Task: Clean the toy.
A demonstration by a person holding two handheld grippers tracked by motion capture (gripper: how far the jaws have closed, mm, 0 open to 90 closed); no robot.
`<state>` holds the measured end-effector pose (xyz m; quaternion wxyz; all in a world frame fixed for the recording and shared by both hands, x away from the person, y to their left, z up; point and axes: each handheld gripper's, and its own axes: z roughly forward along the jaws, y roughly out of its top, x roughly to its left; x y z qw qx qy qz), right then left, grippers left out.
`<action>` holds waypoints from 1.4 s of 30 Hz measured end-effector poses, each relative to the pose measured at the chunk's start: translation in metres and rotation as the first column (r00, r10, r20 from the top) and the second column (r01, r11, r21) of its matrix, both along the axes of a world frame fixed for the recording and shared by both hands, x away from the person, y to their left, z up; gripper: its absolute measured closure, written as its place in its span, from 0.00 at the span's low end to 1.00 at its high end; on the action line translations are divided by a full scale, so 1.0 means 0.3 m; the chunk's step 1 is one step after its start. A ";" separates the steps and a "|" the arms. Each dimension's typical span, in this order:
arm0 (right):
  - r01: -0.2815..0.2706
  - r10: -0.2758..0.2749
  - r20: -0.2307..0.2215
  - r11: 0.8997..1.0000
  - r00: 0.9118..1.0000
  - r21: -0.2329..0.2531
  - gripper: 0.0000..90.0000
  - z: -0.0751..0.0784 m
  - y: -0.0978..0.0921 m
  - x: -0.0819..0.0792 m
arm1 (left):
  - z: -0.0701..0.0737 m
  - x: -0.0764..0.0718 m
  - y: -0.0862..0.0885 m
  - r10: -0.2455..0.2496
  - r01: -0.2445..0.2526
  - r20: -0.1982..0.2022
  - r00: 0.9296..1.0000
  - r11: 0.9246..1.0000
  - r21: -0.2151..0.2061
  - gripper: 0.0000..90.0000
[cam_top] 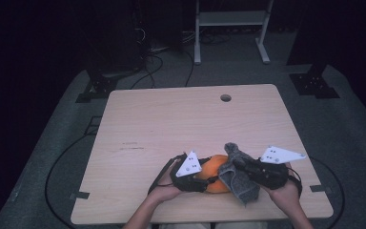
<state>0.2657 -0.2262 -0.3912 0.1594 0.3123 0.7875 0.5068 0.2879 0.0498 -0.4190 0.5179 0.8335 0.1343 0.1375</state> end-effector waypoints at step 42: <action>-0.047 0.054 -0.053 0.991 0.997 0.121 0.88 0.029 -0.047 0.001 | 0.006 0.027 0.032 -0.023 0.022 -0.065 0.998 1.000 -0.021 0.35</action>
